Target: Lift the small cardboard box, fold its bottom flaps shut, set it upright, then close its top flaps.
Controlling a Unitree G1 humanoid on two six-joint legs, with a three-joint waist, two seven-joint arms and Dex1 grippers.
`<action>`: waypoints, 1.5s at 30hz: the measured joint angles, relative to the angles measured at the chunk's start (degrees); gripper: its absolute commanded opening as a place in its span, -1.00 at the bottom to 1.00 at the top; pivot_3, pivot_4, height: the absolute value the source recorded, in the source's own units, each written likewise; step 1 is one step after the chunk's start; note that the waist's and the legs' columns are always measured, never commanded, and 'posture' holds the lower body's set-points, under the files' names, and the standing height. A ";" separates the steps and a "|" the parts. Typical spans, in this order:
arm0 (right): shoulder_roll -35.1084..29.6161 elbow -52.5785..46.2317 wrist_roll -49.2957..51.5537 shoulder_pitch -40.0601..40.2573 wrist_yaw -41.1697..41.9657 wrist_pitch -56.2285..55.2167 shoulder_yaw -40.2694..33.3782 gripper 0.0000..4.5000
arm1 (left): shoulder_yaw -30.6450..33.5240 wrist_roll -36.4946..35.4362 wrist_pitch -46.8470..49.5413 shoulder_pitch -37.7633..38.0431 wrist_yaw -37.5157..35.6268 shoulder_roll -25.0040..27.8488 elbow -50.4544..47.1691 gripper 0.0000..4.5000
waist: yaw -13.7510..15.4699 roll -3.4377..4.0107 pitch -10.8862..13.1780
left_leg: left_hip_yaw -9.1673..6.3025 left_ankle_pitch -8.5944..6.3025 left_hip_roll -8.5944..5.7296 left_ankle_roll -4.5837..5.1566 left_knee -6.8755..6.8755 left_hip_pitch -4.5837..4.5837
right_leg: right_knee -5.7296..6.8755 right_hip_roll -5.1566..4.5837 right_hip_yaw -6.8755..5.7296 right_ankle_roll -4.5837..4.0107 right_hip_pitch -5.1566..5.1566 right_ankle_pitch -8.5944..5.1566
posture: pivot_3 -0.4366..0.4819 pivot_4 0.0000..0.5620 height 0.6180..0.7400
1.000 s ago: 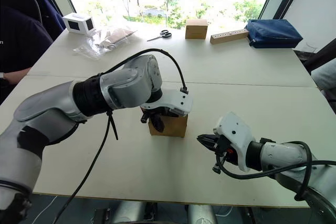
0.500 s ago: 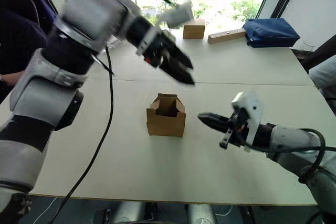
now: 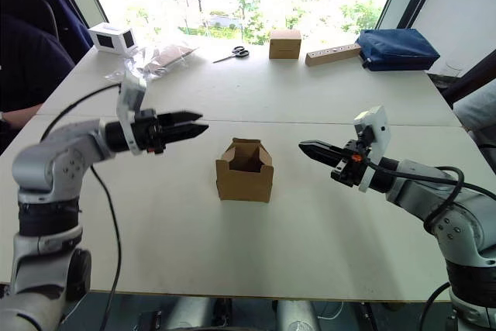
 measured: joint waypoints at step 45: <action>6.88 12.37 -31.19 -15.46 16.48 -8.29 25.61 -1.00 | -25.37 13.75 -28.24 -3.44 -7.94 2.03 14.04 -0.99 | 0.41 0.03 -0.02 | 0.03 -0.03 -0.05 0.05 -0.02 0.03 | -0.02 0.02 -0.04 0.00 0.02 -0.01 | -0.05 -0.47 1.00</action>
